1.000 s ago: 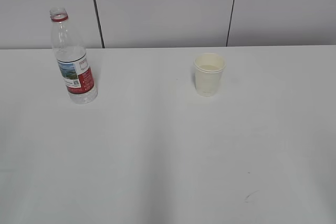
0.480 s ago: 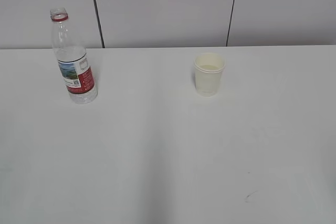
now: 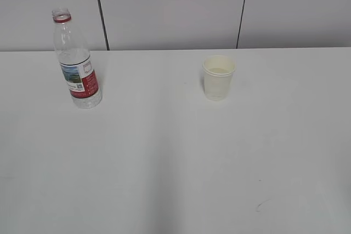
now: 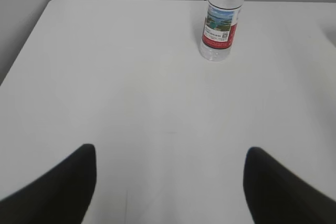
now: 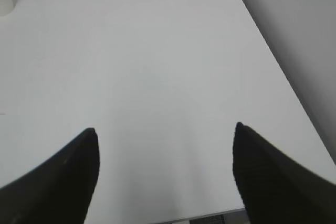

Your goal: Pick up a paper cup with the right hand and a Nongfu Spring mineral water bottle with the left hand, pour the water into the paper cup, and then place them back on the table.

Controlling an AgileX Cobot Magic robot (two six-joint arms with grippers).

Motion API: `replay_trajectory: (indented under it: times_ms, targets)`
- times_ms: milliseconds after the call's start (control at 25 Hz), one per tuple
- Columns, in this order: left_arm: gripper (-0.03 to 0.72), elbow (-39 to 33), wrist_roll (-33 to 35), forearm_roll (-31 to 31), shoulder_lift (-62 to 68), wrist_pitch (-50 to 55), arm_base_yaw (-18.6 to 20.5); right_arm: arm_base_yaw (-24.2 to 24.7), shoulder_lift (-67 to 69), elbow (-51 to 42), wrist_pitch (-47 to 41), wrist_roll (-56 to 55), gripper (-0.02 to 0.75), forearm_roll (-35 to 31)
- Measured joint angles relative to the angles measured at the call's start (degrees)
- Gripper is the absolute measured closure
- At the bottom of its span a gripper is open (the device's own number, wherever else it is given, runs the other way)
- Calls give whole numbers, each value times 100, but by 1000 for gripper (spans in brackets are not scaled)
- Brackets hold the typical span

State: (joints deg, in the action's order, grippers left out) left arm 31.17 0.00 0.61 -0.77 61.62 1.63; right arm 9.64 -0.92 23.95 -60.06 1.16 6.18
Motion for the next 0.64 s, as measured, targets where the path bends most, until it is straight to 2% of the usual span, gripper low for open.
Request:
replay_trajectory:
  times_ms: [160,640]
  targets:
    - [169,0,0,0,0,0,0,-223,0,0,0,0,153,0]
    - [175,0,0,0,0,0,0,-233,0,0,0,0,153,0]
